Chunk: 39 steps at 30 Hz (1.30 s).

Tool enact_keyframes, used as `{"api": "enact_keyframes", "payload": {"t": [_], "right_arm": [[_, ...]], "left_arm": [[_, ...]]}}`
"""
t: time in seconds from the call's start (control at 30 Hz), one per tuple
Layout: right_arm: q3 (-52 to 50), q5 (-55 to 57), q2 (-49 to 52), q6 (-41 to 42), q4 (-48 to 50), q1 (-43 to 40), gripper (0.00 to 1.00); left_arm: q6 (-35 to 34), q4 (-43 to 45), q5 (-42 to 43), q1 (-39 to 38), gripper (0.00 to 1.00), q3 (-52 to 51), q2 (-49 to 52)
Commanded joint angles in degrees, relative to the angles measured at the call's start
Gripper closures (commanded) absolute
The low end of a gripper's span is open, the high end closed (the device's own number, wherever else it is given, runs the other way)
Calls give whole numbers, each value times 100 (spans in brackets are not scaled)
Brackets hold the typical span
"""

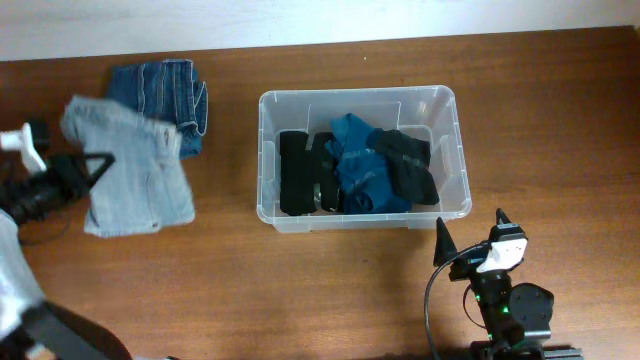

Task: Pack container
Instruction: 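Lift the light blue jeans and carry them right over the bin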

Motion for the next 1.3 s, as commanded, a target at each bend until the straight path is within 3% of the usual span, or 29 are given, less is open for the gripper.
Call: {"api": "enact_keyframes", "payload": {"t": [0.0, 0.07, 0.17, 0.4, 0.57, 0.87, 1.1, 1.27], "right_arm": [[-42, -74, -48, -37, 7, -48, 2], [-42, -74, -48, -37, 7, -48, 2], [-42, -74, -48, -37, 7, -48, 2], [-42, -74, -48, -37, 7, -48, 2], [-42, -74, -48, -37, 7, -48, 2], [-42, -74, -48, -37, 7, -48, 2], [-42, -74, -48, -37, 7, -48, 2], [-42, -74, -48, -37, 7, -48, 2]], "left_arm": [[-341, 197, 2129, -363, 99, 247, -885], [-496, 525, 2806, -490, 99, 247, -1145], [-1543, 962, 2736, -741, 99, 256, -1504], [-3783, 1517, 953, -1797, 99, 256, -2092], [-4647, 2734, -496, -3300, 99, 256, -2192], [-4693, 2942, -4183, -5884, 99, 256, -1814], [-4767, 3733, -4767, -6660, 99, 256, -994], [-5733, 4433, -4760, -6870, 99, 256, -297]]}}
